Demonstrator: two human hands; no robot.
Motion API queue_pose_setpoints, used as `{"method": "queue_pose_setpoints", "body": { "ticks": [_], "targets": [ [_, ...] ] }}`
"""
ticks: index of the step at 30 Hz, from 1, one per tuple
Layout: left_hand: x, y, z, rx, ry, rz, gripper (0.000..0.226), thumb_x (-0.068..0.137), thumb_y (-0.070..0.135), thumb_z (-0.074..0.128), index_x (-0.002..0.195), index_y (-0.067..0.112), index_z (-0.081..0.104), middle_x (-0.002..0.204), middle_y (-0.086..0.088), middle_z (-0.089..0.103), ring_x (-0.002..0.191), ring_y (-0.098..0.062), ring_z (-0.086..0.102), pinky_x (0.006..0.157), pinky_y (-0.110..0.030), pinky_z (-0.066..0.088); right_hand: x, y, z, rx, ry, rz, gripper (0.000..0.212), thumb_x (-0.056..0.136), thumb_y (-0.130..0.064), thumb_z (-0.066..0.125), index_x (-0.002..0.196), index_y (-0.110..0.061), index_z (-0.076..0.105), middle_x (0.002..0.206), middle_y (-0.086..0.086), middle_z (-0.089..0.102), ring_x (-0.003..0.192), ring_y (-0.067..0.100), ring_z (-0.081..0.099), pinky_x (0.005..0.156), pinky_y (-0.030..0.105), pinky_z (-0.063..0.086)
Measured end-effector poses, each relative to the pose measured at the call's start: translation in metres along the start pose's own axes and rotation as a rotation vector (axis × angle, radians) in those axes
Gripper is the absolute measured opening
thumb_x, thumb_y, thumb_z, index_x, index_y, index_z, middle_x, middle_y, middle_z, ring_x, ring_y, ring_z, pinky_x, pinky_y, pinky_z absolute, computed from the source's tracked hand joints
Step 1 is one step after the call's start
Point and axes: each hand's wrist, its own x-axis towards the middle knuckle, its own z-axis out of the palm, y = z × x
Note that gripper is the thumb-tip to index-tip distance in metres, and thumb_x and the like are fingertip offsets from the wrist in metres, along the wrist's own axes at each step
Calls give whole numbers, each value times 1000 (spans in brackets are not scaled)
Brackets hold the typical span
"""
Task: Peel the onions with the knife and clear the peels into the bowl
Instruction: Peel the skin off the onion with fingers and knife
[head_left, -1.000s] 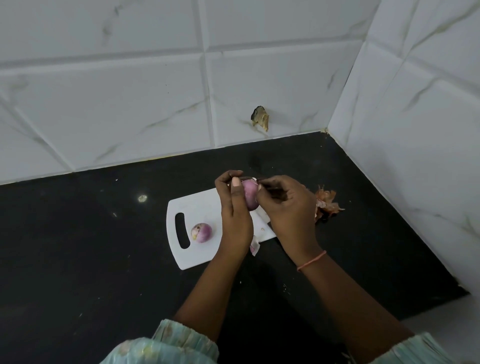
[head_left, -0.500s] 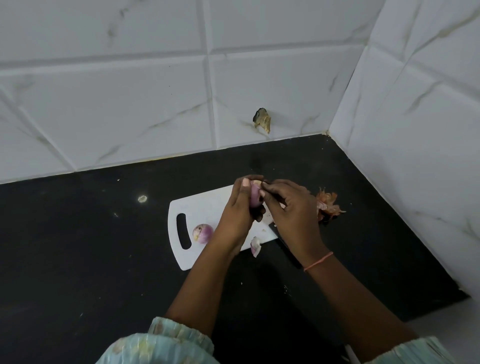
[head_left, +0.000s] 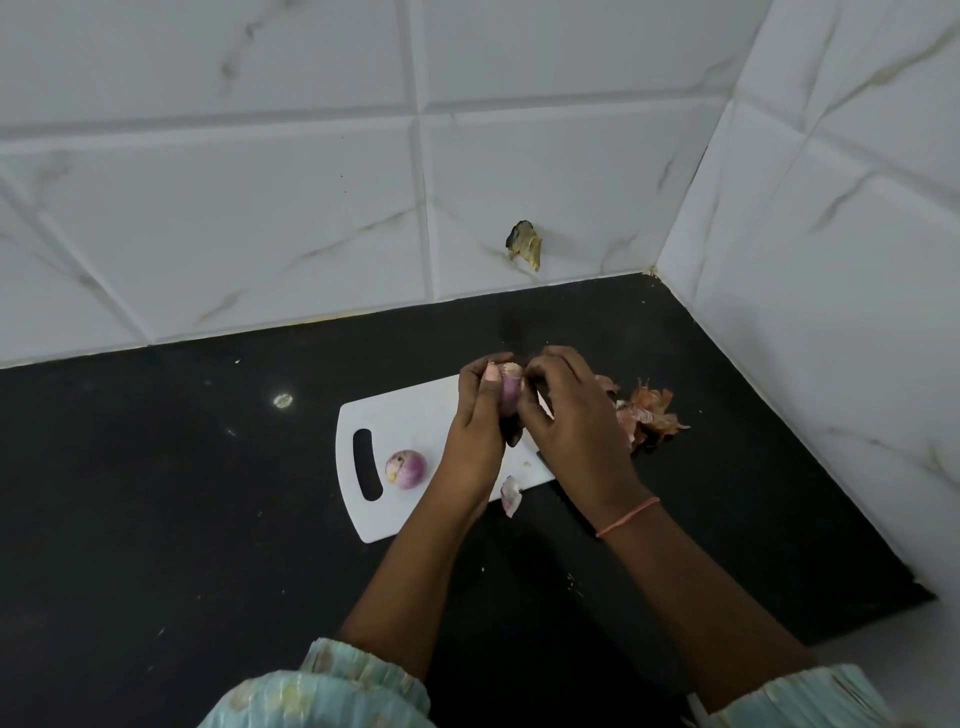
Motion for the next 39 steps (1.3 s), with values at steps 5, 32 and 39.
{"method": "queue_pose_setpoints", "body": {
  "ticks": [5,32,39],
  "targets": [
    [2,0,-6,20,-8,11,26,106,38,37,125,27,52,104,-6,64,76,-11,56,66,-27,46,3,-2,-4,119,-24,64,8,95,-12,56,98,-5,59,99,0,55,83,1,51,77,4,40],
    [9,7,-11,-57,-77,-34,24,86,31,50,107,21,57,88,3,65,80,-14,52,69,-34,39,2,-4,-19,479,-145,154,45,89,-15,71,132,-21,59,122,-8,62,111,3,61,84,16,53],
    [10,3,-15,10,-117,23,30,81,25,59,110,19,53,97,7,60,75,-5,54,64,-25,41,7,3,-20,357,-164,83,26,84,-11,75,109,-19,73,105,-6,62,97,6,62,81,15,53]
  ]
}}
